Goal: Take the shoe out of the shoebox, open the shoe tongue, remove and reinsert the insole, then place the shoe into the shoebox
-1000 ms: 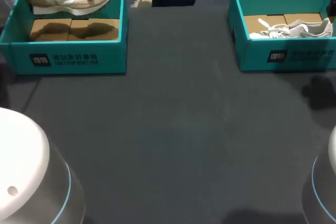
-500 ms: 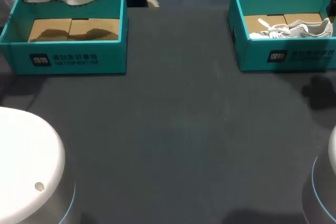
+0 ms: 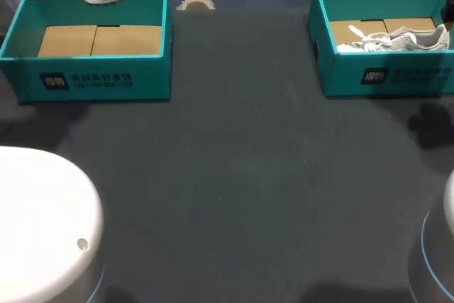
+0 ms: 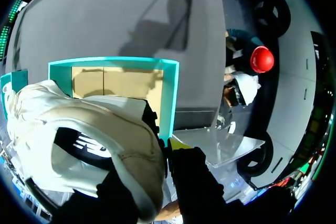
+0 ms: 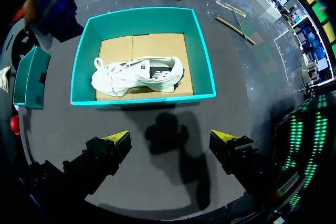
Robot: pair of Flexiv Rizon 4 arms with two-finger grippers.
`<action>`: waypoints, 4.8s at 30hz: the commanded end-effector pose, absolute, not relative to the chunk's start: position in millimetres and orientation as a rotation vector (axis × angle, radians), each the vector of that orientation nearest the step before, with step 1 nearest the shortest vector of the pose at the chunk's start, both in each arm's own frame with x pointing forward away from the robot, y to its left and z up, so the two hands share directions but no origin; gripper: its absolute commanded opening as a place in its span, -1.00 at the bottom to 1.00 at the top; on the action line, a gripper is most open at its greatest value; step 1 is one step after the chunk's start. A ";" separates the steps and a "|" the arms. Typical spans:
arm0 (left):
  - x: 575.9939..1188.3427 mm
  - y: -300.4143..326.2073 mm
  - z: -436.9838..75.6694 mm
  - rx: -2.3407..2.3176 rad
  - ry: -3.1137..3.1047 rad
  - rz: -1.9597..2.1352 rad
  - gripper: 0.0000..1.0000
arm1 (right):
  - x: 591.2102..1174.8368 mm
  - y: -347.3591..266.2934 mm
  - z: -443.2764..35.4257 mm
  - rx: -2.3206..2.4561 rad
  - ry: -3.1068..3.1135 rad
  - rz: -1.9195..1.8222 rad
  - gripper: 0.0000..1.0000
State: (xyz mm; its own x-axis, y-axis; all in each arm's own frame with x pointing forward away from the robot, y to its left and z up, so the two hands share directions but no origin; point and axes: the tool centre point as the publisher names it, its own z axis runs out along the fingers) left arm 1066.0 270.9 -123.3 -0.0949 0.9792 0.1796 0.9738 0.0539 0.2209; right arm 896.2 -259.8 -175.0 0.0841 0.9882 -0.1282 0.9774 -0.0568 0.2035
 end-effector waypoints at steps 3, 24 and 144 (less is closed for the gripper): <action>997.1 244.1 -87.7 2.058 2.218 0.622 -1.00 | 896.9 -259.2 -174.7 2.126 1.976 0.062 1.00; 902.4 201.5 -86.6 2.049 2.153 0.600 -1.00 | 896.9 -259.2 -174.7 2.126 1.976 0.062 1.00; 697.9 -61.1 -301.1 2.245 2.313 0.356 -1.00 | 896.9 -259.2 -174.7 2.126 1.976 0.062 1.00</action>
